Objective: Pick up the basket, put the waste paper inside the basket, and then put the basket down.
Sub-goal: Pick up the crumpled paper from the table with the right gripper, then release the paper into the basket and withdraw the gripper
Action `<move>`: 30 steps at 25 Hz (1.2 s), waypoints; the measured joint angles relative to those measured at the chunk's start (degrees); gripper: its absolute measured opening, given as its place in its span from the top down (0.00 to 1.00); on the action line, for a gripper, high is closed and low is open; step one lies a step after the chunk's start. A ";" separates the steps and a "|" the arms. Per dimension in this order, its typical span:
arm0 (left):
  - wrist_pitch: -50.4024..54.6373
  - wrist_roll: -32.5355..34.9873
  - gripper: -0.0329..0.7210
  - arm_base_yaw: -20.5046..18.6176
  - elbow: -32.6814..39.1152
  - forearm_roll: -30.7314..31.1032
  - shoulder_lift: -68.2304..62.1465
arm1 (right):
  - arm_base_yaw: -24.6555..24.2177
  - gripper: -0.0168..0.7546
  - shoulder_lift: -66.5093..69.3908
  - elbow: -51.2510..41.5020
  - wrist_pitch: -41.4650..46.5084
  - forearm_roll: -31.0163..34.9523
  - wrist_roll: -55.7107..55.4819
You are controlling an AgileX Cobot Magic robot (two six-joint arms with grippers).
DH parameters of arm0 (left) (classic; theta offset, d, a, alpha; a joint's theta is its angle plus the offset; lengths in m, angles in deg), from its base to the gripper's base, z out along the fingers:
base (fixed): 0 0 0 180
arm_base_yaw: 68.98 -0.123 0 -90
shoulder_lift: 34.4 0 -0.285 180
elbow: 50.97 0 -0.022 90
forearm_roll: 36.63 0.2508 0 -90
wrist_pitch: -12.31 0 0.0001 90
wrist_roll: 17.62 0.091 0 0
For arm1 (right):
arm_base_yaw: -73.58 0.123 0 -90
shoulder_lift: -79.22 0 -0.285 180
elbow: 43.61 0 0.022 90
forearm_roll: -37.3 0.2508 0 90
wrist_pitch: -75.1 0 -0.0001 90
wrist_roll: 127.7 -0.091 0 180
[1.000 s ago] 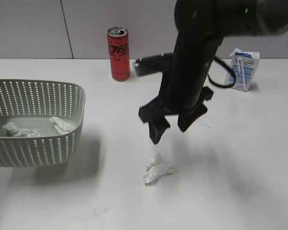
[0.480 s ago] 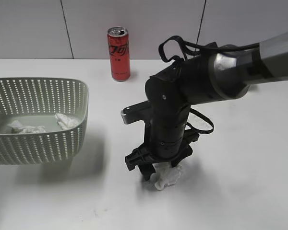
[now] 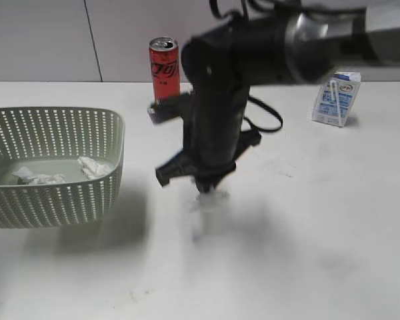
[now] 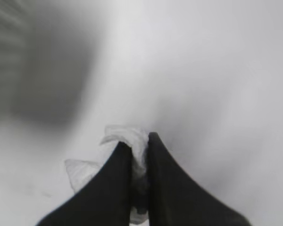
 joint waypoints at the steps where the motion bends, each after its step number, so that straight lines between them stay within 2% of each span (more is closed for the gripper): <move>1: 0.00 0.06 0.95 0.00 0.00 -0.29 0.00 | 0.10 0.94 -1.09 3.96 0.30 1.55 1.23; 6: -0.41 2.34 0.95 0.00 0.00 -3.96 0.00 | 2.94 0.94 -2.70 19.89 -2.16 8.88 9.56; 11: -0.53 3.30 0.95 0.00 0.00 -7.13 0.00 | 6.23 0.92 0.72 22.36 -9.62 9.89 11.12; 13: -0.48 3.80 0.95 0.00 0.00 -7.32 0.00 | 6.44 0.81 3.54 22.36 -9.73 10.58 11.18; 17: -0.48 4.40 0.95 0.00 0.00 -7.43 0.00 | 6.44 0.31 7.24 22.19 -9.42 11.88 11.32; 18: -0.48 4.46 0.95 0.00 0.00 -7.43 0.00 | 6.44 0.23 7.24 22.47 -9.08 11.81 11.32; 19: -0.48 4.50 0.95 0.00 0.00 -7.43 0.00 | 6.44 0.20 7.24 23.26 -8.36 11.00 11.32; 22: -0.71 4.58 0.95 0.00 0.00 -7.55 0.00 | 5.51 0.21 7.00 26.79 -4.13 4.90 10.34; 24: -0.82 4.60 0.95 0.00 0.00 -7.55 0.00 | 3.41 0.23 6.74 29.80 1.66 0.87 10.00; 27: -0.93 4.60 0.95 0.31 0.00 -7.55 0.00 | -2.80 0.23 6.33 32.44 10.15 -2.24 9.86; 30: -1.47 4.64 0.95 1.73 0.00 -7.55 0.00 | -10.81 0.23 6.26 32.75 13.45 -3.86 9.73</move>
